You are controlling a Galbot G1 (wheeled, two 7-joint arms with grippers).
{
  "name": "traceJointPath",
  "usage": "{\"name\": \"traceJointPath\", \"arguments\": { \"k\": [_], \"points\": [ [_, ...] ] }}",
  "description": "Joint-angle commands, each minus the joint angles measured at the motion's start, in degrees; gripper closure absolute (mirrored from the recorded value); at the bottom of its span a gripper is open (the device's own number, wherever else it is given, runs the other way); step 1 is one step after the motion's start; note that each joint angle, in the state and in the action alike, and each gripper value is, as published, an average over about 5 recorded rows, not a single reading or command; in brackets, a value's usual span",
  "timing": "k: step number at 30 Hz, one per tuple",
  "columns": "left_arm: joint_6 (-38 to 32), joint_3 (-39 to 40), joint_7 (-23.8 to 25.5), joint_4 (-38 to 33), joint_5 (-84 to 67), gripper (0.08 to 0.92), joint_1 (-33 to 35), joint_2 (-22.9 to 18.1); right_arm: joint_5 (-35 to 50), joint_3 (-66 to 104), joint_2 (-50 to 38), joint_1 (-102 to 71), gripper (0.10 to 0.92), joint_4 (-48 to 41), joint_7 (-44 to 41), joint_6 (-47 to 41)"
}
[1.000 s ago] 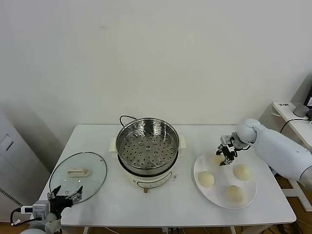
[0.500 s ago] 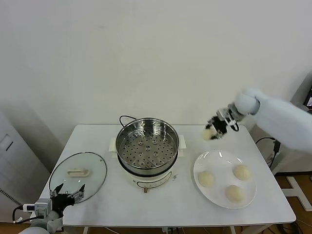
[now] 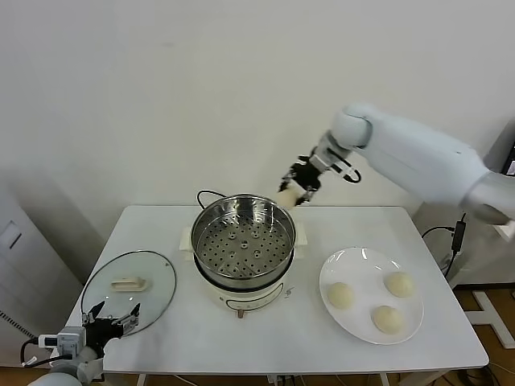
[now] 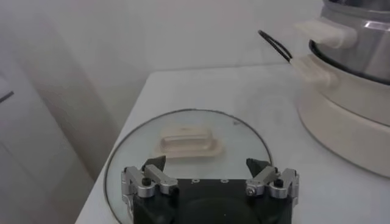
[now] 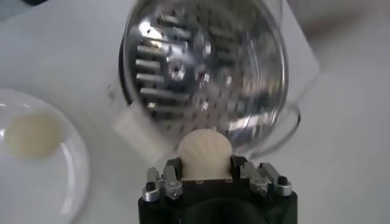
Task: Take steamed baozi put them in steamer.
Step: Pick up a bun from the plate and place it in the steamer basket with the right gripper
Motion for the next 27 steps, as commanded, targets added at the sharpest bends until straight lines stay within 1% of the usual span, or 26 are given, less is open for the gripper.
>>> {"name": "traceJointPath", "arguments": {
  "k": [1,5,11,15,27],
  "points": [
    [-0.09,0.35,-0.03,0.09,0.13,0.177,0.14,-0.05,-15.87,6.57,14.90,-2.93,0.532,-10.10,-2.94,13.34],
    [-0.20,0.31,-0.03,0.11,0.16,0.177,0.22,-0.02,-22.80,9.19,17.35,-6.51,0.529,-12.14,-2.97,13.34],
    [-0.31,0.26,-0.06,0.32,0.15,0.177,0.32,0.03,-27.31,9.79,17.28,-10.97,0.532,-11.13,-2.96,13.34],
    [-0.26,0.35,-0.07,0.51,0.16,0.177,0.13,-0.03,-31.89,11.89,17.92,-13.63,0.531,-11.32,-2.78,13.34],
    [-0.10,0.82,-0.11,0.68,0.16,0.177,-0.44,-0.18,-39.38,15.25,18.84,-17.88,0.530,-12.02,0.14,13.34]
  ]
}}
